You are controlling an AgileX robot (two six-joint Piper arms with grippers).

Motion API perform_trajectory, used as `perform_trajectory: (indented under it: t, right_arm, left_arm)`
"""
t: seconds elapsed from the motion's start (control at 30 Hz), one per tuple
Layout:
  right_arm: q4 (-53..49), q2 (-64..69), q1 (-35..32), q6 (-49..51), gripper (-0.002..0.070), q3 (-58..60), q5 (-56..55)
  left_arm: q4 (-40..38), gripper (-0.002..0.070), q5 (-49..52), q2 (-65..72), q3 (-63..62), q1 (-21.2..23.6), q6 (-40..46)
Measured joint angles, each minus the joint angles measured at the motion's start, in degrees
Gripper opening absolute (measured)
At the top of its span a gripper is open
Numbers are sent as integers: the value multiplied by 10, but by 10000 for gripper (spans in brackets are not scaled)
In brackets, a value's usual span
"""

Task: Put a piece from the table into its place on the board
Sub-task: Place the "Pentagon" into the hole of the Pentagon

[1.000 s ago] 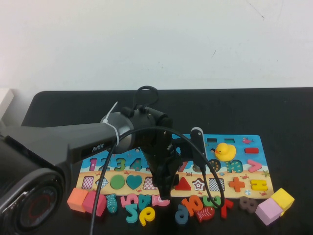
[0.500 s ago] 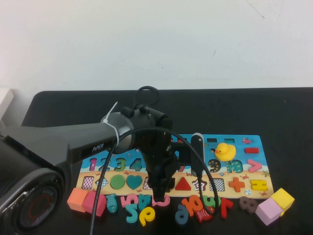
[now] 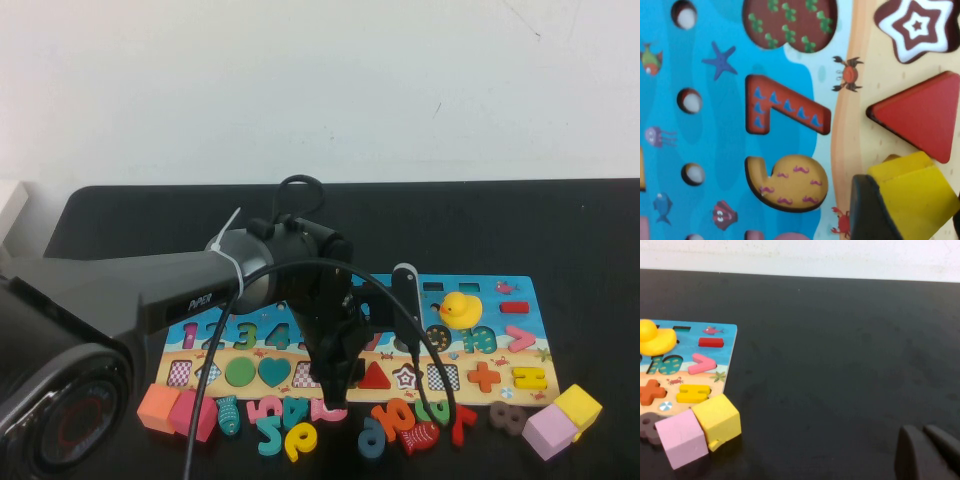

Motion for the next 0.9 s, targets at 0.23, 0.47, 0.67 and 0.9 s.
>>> perform_trajectory:
  t: [0.23,0.47,0.67,0.9]
  right_arm:
    - [0,0,0,0,19,0,0]
    - [0,0,0,0,19,0,0]
    - [0,0,0,0,19,0,0]
    - [0,0,0,0,19,0,0]
  left_arm:
    - [0,308,0,0,0,0,-28]
    - [0,308,0,0,0,0,-60]
    - [0,308,0,1,0,4,-106]
    - [-5,308,16,13,-2,11,-121]
